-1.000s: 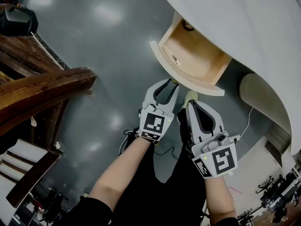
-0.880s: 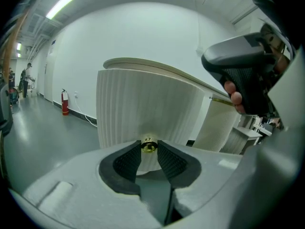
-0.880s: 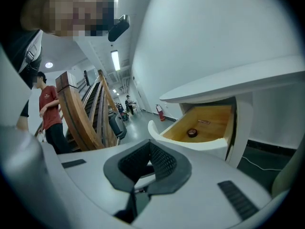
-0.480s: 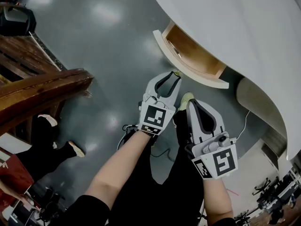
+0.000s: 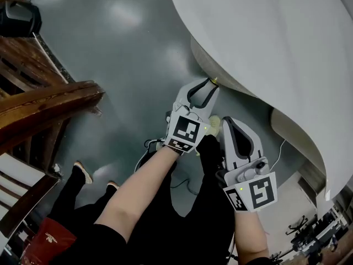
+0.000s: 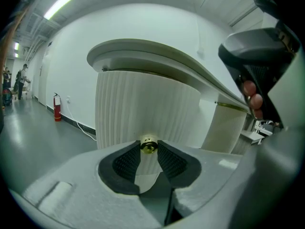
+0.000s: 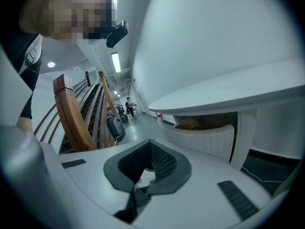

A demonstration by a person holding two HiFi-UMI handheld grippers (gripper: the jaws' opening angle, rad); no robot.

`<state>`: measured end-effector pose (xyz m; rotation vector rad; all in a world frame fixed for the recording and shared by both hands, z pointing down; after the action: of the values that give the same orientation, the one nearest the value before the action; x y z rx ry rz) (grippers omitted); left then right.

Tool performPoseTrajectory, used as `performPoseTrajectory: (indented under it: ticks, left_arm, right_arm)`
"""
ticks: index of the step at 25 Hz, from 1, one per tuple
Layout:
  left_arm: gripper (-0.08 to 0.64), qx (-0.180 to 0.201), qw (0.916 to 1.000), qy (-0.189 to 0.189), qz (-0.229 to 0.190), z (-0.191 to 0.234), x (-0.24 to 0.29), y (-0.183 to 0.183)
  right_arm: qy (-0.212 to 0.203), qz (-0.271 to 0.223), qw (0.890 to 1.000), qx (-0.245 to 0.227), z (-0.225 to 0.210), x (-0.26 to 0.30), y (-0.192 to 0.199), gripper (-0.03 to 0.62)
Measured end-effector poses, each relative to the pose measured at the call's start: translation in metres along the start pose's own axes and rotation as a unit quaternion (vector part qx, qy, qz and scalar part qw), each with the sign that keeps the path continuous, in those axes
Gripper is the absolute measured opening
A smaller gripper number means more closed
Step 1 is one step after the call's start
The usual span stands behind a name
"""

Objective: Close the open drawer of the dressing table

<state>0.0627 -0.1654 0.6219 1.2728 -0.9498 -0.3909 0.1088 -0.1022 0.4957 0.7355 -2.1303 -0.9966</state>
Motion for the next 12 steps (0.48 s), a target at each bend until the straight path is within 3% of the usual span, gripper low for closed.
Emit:
performPoseTrajectory:
  ticks: [12]
  left_arm:
    - [0.103, 0.006, 0.9996, 0.018, -0.019, 0.007, 0.056, -0.019]
  right_arm:
    - [0.002, -0.003, 1.0, -0.001, -0.029, 0.019, -0.018, 0.015]
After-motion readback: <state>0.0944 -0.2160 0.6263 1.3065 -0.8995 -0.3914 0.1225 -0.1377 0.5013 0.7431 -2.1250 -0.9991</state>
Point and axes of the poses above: the fingertips, and each gripper's own axes: x forward along the fingers, z to its left, y out of its underside, the point moved 3 cm from there along -x, backward along the fingers, and after that the axes turned 9 degrees about x, right-handed, at the moved point
